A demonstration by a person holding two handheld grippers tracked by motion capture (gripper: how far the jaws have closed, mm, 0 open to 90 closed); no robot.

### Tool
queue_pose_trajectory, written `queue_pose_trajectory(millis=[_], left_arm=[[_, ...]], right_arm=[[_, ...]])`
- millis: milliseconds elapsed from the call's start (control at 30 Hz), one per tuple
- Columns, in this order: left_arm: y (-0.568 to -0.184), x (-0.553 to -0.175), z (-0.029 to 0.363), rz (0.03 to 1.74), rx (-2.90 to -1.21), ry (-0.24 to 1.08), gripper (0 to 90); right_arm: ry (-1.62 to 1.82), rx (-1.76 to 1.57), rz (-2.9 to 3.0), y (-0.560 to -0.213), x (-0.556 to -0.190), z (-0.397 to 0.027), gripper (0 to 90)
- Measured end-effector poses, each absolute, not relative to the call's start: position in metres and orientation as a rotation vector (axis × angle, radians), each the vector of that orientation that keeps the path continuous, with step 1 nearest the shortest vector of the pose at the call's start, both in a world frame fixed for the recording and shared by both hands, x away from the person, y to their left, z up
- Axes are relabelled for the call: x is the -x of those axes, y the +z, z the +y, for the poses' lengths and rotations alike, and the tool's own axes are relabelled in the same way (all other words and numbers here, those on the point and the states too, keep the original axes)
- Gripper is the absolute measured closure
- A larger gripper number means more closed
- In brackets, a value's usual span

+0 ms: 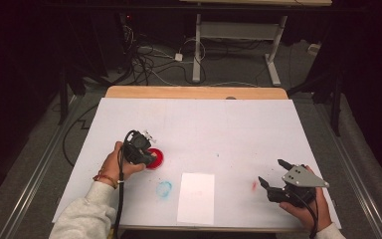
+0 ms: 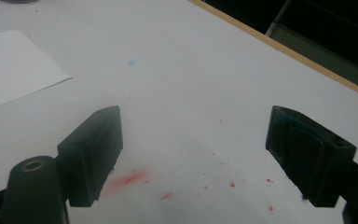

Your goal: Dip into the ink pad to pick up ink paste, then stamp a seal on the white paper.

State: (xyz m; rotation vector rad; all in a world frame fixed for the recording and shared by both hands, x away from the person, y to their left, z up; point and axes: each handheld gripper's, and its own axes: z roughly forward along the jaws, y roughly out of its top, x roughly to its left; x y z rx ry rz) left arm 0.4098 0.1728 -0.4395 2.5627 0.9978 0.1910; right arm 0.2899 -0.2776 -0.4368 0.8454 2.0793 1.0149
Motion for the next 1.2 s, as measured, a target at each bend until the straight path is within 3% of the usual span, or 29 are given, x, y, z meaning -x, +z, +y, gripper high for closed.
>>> queue_pose_trajectory(millis=[633,933,1200], left_arm=[[-0.44,-0.41,0.173,0.999,-2.555,0.189,73.9],[-0.438,-0.404,0.169,0.98,-2.569,0.257,73.8],[-0.423,-0.399,0.177,0.97,-2.474,0.271,73.8]], right_arm=[[1.012,-0.857,2.09,-0.439,-0.293,-0.277,19.0],[1.026,-0.856,2.082,-0.436,-0.292,-0.277,19.0],[1.026,-0.854,2.08,-0.437,-0.293,-0.281,19.0]])
